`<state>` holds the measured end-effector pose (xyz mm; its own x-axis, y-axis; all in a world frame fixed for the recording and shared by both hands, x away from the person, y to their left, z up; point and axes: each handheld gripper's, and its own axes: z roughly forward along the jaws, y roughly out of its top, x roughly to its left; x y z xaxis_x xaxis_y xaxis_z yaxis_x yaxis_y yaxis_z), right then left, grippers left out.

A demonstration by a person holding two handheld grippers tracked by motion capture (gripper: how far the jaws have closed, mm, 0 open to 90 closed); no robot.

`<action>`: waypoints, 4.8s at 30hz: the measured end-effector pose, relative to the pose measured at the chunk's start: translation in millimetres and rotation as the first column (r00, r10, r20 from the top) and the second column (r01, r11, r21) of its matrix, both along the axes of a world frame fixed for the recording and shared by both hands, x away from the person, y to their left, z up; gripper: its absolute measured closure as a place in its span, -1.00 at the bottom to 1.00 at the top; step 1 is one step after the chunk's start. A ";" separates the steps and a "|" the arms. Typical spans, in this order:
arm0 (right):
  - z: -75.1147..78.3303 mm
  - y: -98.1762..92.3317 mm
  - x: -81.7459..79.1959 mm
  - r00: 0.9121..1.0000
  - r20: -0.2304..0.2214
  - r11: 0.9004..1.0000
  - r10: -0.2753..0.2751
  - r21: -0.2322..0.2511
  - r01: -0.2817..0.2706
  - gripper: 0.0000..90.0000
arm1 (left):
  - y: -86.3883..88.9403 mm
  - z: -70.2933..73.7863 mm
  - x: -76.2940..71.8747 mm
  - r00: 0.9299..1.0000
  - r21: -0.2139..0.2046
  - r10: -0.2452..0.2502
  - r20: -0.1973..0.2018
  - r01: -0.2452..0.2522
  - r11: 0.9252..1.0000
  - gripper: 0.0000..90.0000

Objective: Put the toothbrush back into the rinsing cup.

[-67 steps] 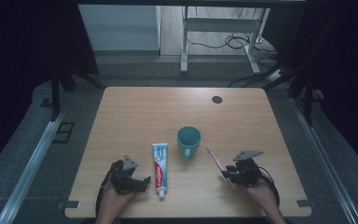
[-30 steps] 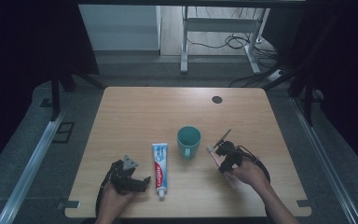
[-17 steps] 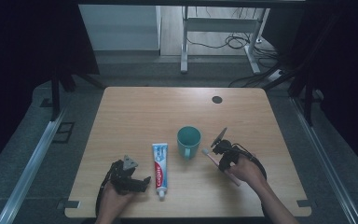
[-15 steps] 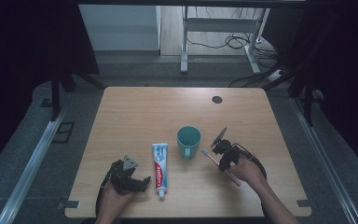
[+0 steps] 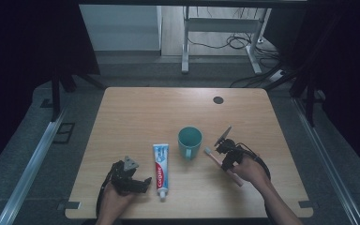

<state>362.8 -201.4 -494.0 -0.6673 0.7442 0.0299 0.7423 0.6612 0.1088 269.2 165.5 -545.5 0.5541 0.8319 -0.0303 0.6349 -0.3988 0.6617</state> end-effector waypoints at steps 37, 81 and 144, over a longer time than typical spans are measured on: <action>36.1 -30.8 -15.8 0.979 0.204 0.966 -0.024 0.257 -0.030 0.74 | 0.1 0.1 0.0 1.000 0.002 -0.001 0.000 0.001 1.000 -1.00; 69.2 -24.0 -20.9 0.857 0.495 0.831 -0.141 0.530 -0.170 0.74 | 0.2 -0.2 0.4 1.000 0.002 -0.004 0.005 0.004 1.000 -1.00; 94.5 43.9 18.3 0.817 0.543 0.733 -0.195 0.634 -0.246 0.74 | 0.6 0.3 0.4 1.000 0.008 -0.008 0.002 0.008 1.000 -1.00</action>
<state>381.2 -157.5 -399.5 -0.7438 0.6564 0.1261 0.3868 0.2688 0.8821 269.6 166.1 -545.3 0.5605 0.8279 -0.0223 0.6307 -0.4092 0.6593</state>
